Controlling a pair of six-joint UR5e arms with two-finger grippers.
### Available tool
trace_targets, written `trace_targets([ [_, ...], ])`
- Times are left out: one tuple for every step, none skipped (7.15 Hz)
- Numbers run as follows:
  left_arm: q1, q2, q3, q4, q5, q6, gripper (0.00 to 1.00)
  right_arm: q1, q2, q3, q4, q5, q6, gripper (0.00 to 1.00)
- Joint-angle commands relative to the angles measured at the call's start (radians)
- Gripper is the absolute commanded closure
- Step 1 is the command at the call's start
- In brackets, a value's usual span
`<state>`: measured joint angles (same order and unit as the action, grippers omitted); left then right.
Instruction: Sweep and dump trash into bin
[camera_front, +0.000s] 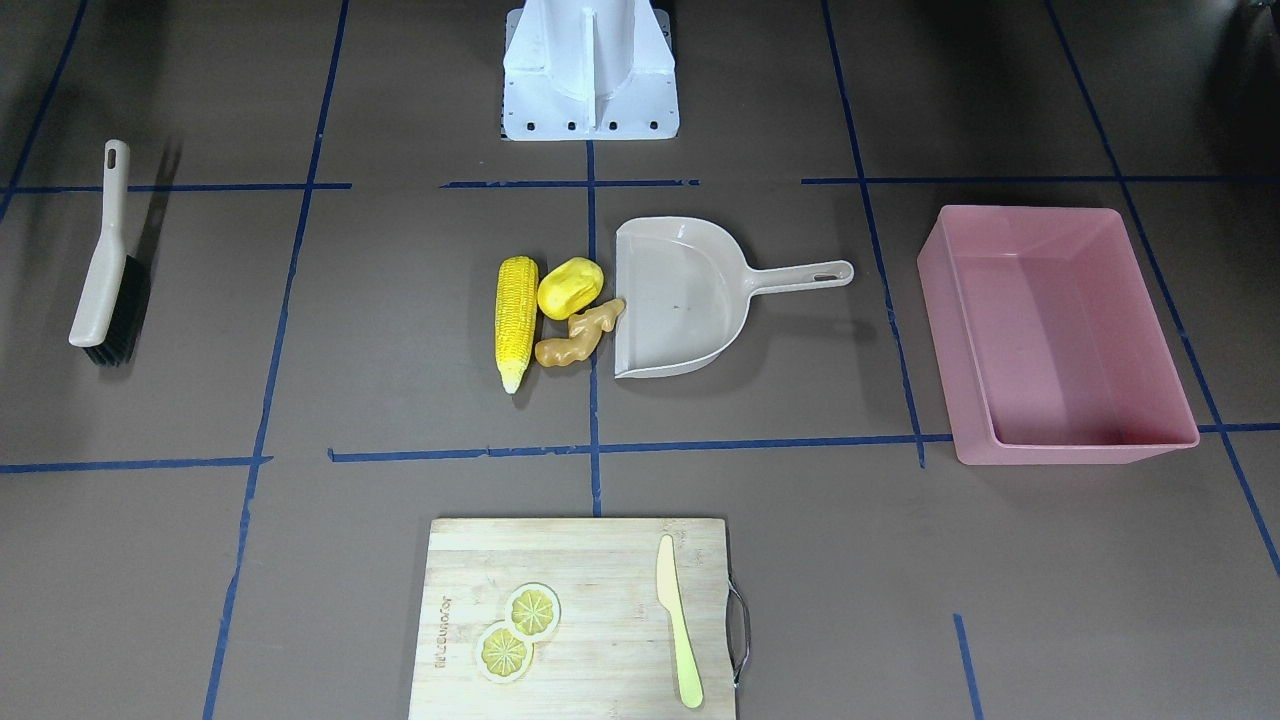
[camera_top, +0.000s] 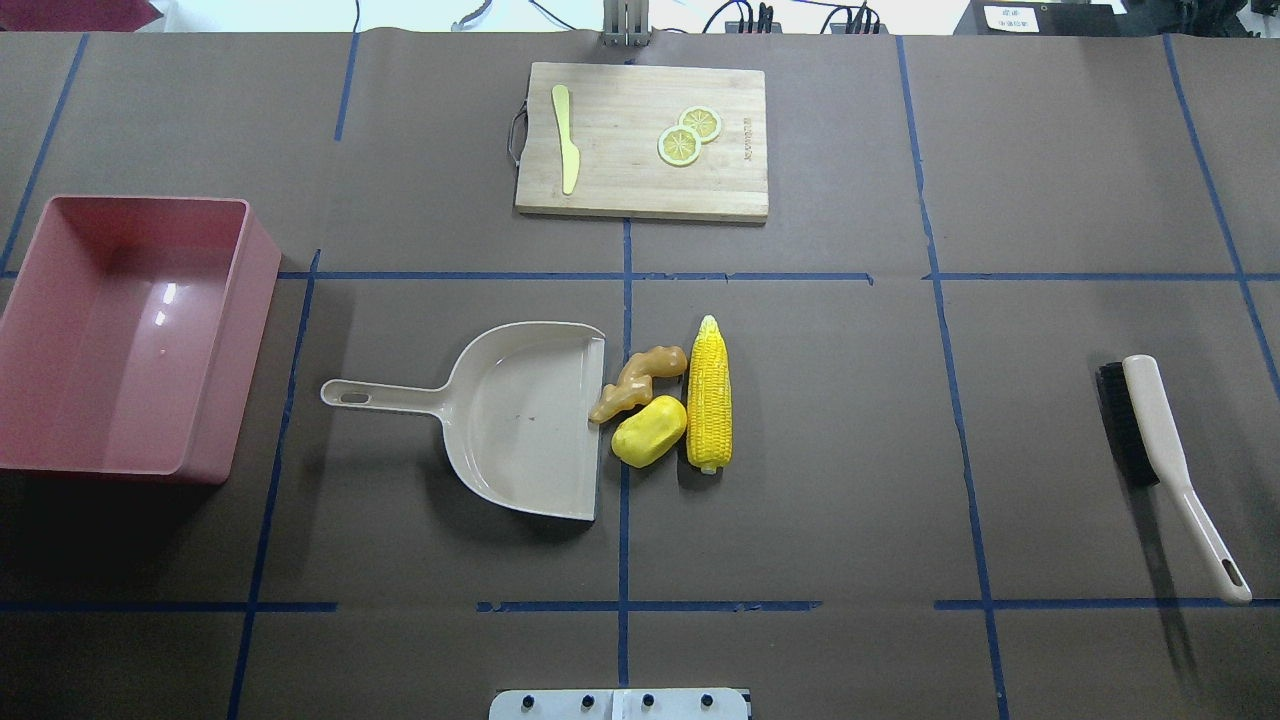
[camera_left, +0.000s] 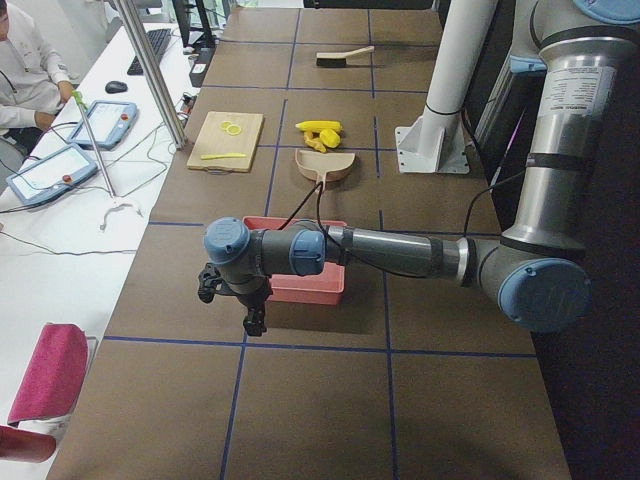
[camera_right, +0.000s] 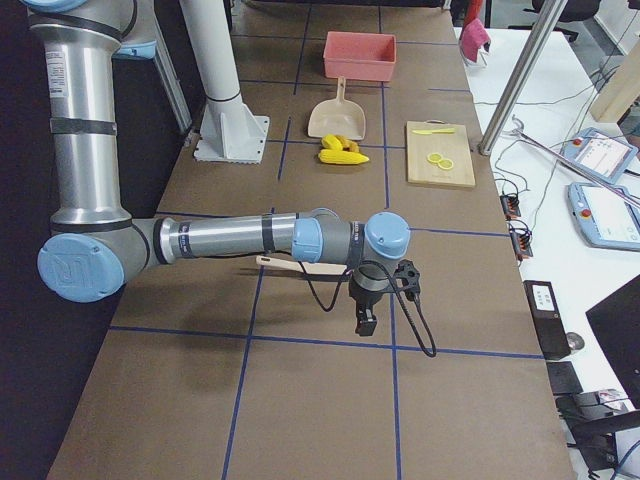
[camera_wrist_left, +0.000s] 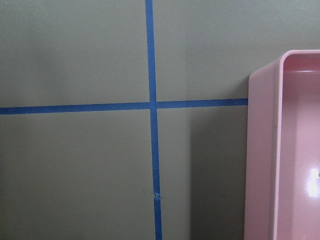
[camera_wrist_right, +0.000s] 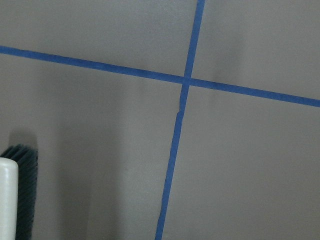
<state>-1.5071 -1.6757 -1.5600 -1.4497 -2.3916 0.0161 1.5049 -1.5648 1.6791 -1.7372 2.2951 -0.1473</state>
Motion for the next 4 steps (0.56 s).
trace_targets([
  [0.008, 0.022, -0.012, -0.032, 0.002, 0.008, 0.0, 0.0, -0.009, 0.001, 0.001, 0.003, 0.002, 0.0],
  [0.008, 0.033, -0.015, -0.038, 0.002, 0.014, 0.0, 0.0, -0.009, -0.001, 0.001, 0.003, 0.005, 0.0],
  [0.013, 0.048, -0.023, -0.038, 0.009, 0.002, 0.0, 0.0, -0.009, 0.001, 0.002, 0.003, 0.014, 0.0],
  [0.013, 0.056, -0.059, -0.038, 0.044, 0.002, 0.0, 0.0, -0.008, 0.002, 0.001, 0.004, 0.014, 0.0],
])
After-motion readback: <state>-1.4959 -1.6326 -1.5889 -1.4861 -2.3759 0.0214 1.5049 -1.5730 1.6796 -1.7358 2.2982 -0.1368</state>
